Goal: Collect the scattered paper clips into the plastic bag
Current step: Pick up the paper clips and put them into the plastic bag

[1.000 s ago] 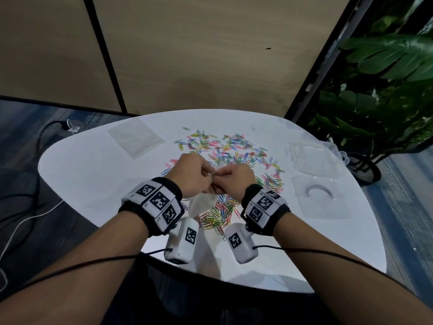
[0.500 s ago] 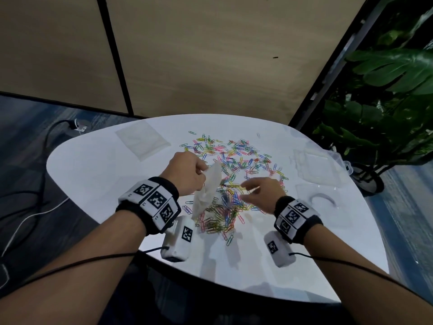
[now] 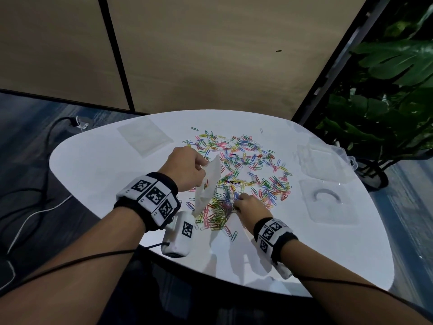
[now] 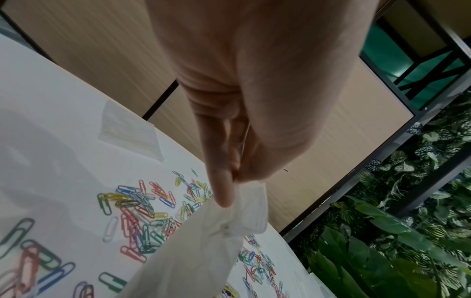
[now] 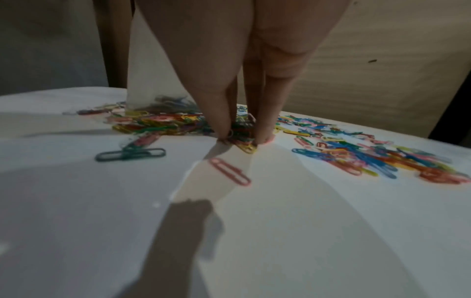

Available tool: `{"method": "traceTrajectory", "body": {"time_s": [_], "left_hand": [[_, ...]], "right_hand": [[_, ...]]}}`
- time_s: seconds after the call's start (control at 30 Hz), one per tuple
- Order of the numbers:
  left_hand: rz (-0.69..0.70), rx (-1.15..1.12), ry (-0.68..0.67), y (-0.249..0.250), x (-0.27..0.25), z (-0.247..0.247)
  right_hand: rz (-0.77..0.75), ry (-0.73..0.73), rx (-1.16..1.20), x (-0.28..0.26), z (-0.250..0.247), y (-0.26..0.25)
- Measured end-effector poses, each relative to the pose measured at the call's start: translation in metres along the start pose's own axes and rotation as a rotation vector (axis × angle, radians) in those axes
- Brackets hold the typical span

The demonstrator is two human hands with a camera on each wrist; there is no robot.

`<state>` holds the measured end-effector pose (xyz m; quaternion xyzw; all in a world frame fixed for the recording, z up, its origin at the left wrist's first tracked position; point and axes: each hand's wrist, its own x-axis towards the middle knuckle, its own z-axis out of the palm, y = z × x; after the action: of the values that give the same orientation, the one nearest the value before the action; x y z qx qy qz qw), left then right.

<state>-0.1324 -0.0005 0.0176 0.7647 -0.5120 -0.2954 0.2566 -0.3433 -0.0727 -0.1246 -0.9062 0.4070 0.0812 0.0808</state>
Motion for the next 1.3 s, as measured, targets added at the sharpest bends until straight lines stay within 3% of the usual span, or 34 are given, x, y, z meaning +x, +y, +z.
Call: {"method": "traceTrajectory", "body": {"time_s": [0.1, 0.3, 0.4, 0.5, 0.63, 0.77, 1.0, 1.2, 1.3], "left_hand": [[-0.001, 0.002, -0.003, 0.0, 0.0, 0.001], [-0.002, 0.013, -0.019, 0.001, 0.003, 0.004], [-0.001, 0.018, -0.013, 0.002, 0.003, 0.006], [0.001, 0.016, -0.005, 0.002, 0.004, 0.008], [0.003, 0.012, -0.01, 0.006, 0.003, 0.011], [0.017, 0.003, -0.013, 0.01, 0.002, 0.016], [0.041, -0.009, -0.029, 0.014, 0.002, 0.023], [0.037, -0.011, -0.045, 0.015, 0.0, 0.022], [0.042, -0.013, -0.043, 0.016, 0.0, 0.019]], "right_hand": [[0.107, 0.042, 0.16, 0.001, -0.011, 0.007], [0.493, 0.082, 0.696, 0.005, -0.036, 0.037], [0.607, 0.156, 1.196, 0.007, -0.051, 0.044], [0.544, 0.226, 1.764, 0.006, -0.079, 0.034], [0.354, 0.121, 2.073, 0.003, -0.114, 0.01], [0.262, 0.013, 1.999, 0.001, -0.122, -0.015], [0.292, 0.004, 1.268, 0.009, -0.105, -0.033], [0.209, 0.133, 0.873, 0.012, -0.108, -0.041], [0.2, 0.141, 0.888, 0.012, -0.11, -0.042]]}}
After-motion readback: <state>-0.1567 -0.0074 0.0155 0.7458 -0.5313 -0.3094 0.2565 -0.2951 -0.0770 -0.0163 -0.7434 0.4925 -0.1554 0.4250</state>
